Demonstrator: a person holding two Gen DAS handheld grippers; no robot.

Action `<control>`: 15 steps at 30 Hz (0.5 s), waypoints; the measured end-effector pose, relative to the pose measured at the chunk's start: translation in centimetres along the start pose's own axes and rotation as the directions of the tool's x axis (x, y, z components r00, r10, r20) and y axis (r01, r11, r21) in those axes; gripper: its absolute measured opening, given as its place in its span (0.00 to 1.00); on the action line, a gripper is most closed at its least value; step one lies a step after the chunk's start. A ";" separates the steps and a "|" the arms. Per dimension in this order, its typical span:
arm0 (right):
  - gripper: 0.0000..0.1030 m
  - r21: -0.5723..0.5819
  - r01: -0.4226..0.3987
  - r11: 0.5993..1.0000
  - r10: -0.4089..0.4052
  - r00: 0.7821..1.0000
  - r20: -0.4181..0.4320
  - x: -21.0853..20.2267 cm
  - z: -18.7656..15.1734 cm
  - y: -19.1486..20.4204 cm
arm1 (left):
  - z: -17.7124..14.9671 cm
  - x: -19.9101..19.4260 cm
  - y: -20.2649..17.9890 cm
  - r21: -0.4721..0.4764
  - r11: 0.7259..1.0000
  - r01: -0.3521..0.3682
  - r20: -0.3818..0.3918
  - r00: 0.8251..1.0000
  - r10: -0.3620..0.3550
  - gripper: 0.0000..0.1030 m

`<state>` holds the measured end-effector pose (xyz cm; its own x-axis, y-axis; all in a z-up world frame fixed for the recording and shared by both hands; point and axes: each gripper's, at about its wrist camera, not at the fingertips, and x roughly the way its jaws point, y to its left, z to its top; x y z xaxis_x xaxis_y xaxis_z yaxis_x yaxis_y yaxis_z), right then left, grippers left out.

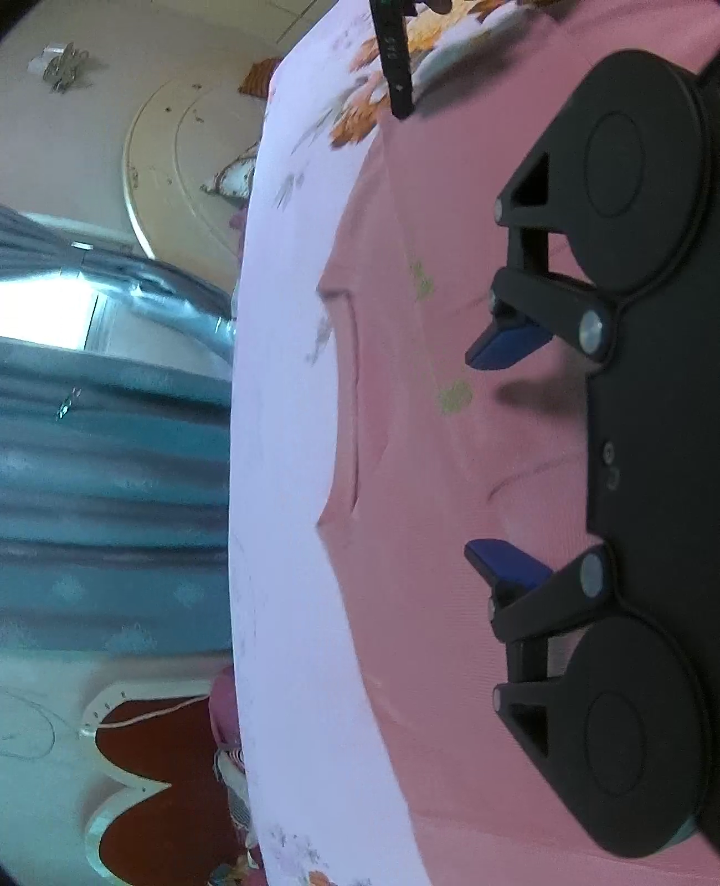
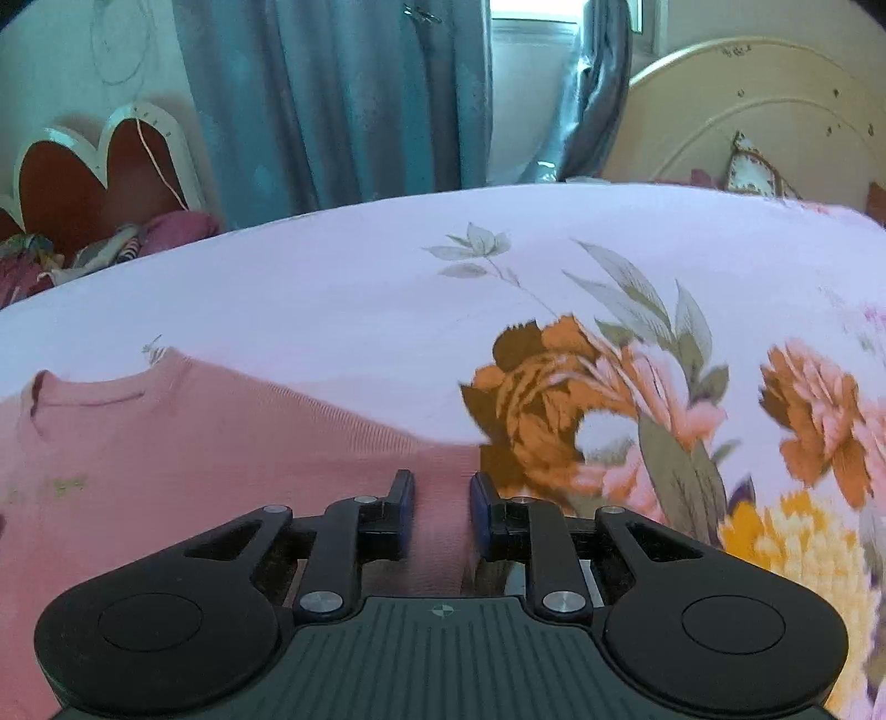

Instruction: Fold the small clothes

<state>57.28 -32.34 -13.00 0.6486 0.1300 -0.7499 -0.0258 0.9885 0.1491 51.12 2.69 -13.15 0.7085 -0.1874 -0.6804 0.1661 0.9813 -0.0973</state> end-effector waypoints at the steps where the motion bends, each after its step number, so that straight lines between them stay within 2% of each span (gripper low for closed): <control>1: 0.21 -0.008 0.002 1.000 -0.002 1.000 -0.010 -0.6 -0.8 0.2 | -0.4 -0.3 -0.2 -0.004 1.000 0.014 -0.011 1.000 -0.014 0.64; 5: 0.21 -0.053 0.013 0.999 -0.015 0.999 -0.038 -3.8 -4.8 0.8 | -3.4 -1.8 -0.7 0.016 1.000 0.019 -0.044 0.999 -0.018 0.65; 9: 0.21 -0.039 0.031 0.999 -0.034 0.998 -0.061 -7.1 -8.8 1.4 | -5.4 -4.1 -0.7 0.047 0.999 -0.002 -0.042 0.999 0.004 0.65; 12: 0.21 -0.029 0.053 0.998 -0.053 0.999 -0.005 -9.3 -10.2 1.9 | -5.6 -5.4 -0.5 0.034 0.999 -0.010 -0.023 1.000 0.010 0.65; 15: 0.21 -0.024 -0.009 1.000 0.011 0.997 0.080 -11.3 -10.0 3.2 | -5.5 -4.9 -0.3 0.028 1.000 -0.011 -0.034 0.999 0.012 0.65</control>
<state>42.31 -29.88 -10.50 0.7072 0.1343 -0.6941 -0.0499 0.9888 0.1405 43.79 3.58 -13.80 0.6869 -0.1739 -0.7056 0.1771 0.9817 -0.0695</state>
